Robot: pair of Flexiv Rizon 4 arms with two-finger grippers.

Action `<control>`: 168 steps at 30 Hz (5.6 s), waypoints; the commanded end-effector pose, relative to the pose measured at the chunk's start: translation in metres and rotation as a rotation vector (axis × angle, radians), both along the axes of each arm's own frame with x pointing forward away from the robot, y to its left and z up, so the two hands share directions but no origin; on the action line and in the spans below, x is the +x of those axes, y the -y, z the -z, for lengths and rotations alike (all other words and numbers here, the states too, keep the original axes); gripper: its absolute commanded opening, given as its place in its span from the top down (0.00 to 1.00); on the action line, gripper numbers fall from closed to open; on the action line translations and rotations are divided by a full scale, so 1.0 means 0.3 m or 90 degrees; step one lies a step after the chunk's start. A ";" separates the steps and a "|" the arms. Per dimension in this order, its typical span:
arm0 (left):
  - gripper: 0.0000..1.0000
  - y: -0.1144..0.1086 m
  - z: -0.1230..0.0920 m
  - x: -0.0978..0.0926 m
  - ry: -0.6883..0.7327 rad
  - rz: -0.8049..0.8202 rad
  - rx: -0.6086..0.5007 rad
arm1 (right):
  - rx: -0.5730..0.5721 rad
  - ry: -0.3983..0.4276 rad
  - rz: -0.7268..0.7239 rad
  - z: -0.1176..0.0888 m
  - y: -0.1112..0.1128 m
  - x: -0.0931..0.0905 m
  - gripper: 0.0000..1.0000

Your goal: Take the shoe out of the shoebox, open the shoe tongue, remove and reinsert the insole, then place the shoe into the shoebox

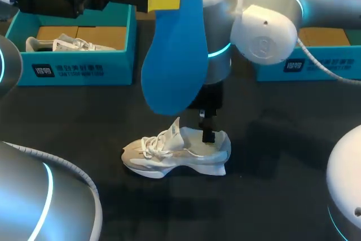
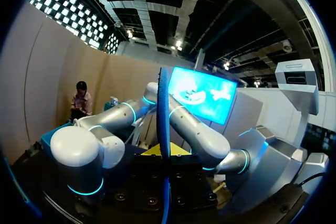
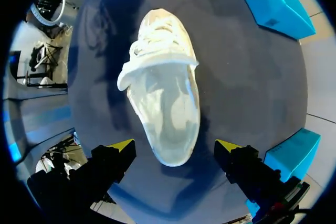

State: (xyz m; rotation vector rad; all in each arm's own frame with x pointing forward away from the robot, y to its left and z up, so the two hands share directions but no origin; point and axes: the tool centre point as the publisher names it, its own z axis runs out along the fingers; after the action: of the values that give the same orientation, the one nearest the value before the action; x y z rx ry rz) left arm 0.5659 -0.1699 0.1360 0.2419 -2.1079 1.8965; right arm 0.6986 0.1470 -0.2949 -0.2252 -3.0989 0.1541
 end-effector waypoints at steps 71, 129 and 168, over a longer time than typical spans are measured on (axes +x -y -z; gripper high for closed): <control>1.00 0.004 -0.003 0.002 0.000 0.000 0.003 | -0.016 -0.030 0.008 0.230 -0.049 0.083 1.00; 1.00 0.004 -0.003 0.002 0.000 0.000 0.003 | 0.091 -0.048 0.740 0.103 -0.069 -0.179 1.00; 1.00 0.004 -0.003 0.002 0.000 0.000 0.003 | 0.134 -0.098 0.889 0.292 0.016 -0.164 1.00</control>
State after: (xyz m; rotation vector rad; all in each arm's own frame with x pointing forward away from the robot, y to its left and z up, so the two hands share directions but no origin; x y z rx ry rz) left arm 0.5659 -0.1699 0.1360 0.2418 -2.1080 1.8964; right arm 0.6493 0.1429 -0.3777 -2.0154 -2.0903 -0.1707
